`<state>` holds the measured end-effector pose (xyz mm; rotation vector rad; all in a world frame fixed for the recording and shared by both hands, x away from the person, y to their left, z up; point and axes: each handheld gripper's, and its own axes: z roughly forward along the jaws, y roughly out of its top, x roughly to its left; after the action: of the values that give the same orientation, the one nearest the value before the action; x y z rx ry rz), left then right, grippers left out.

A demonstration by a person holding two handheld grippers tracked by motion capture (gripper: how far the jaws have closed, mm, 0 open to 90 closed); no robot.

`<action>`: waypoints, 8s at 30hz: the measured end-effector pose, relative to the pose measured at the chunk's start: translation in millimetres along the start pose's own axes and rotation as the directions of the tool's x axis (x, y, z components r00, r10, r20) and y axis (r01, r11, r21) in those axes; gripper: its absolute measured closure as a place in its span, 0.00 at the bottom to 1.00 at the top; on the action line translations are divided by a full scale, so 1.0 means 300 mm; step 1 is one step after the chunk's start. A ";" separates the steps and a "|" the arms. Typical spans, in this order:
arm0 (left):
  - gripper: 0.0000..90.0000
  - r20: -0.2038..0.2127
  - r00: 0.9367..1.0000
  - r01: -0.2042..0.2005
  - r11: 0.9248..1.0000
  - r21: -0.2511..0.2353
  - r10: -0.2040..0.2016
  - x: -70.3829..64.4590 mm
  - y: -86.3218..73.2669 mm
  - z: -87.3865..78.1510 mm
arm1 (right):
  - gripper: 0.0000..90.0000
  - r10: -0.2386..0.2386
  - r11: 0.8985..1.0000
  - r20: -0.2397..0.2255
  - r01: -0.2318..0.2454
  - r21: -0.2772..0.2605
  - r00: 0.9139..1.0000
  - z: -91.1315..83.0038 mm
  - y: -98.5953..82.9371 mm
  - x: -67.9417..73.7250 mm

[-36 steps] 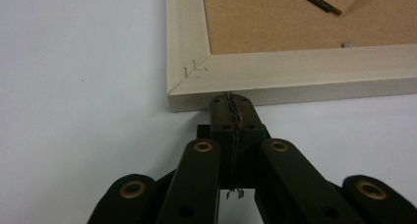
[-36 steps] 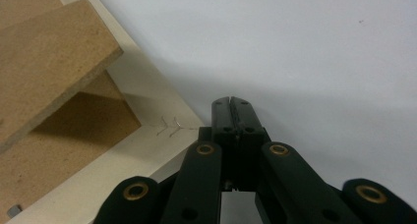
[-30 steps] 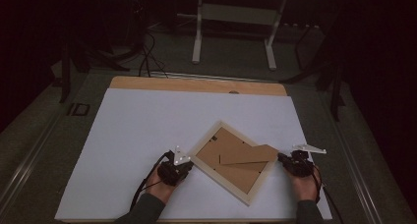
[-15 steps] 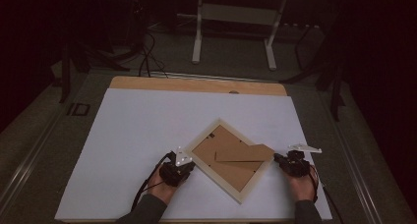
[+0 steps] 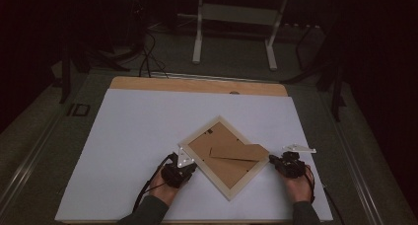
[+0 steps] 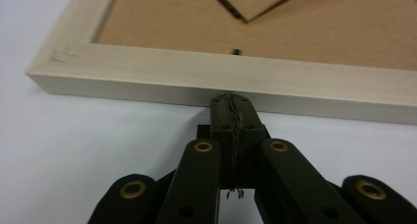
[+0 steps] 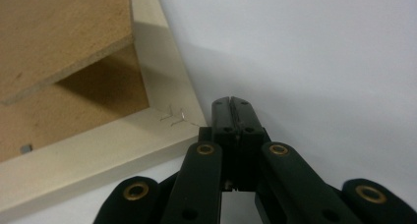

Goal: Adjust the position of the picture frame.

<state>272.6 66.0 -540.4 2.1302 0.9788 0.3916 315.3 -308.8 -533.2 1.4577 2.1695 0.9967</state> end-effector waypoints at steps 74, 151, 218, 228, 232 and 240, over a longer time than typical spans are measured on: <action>0.97 0.030 1.000 -0.005 1.000 -0.027 0.006 0.017 0.041 -0.074 | 1.00 -0.161 0.986 -0.175 0.166 0.016 0.971 0.013 0.002 0.170; 0.97 -0.014 1.000 0.017 0.998 0.059 -0.016 0.062 -0.006 -0.064 | 1.00 -0.327 0.942 -0.337 0.333 -0.041 0.883 0.077 0.028 0.440; 0.99 0.069 0.995 -0.073 0.996 0.044 0.070 -0.046 0.012 -0.018 | 1.00 -0.178 0.983 -0.060 0.181 0.044 0.982 0.355 0.387 0.299; 0.99 0.039 0.998 -0.049 0.997 0.056 0.047 -0.018 0.009 -0.027 | 1.00 -0.188 0.978 -0.066 0.193 0.075 0.980 0.335 0.380 0.295; 0.99 0.034 0.999 -0.032 0.998 0.059 0.030 -0.002 0.008 -0.030 | 1.00 -0.189 0.978 -0.069 0.194 0.077 0.980 0.326 0.372 0.293; 0.99 0.027 1.000 0.012 0.999 0.052 -0.013 0.038 0.006 -0.038 | 1.00 -0.170 0.980 -0.087 0.177 0.085 0.982 0.310 0.360 0.281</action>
<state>274.9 79.5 -531.8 2.1690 0.9959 0.3336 409.9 -174.4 -512.4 1.2603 2.3820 0.9180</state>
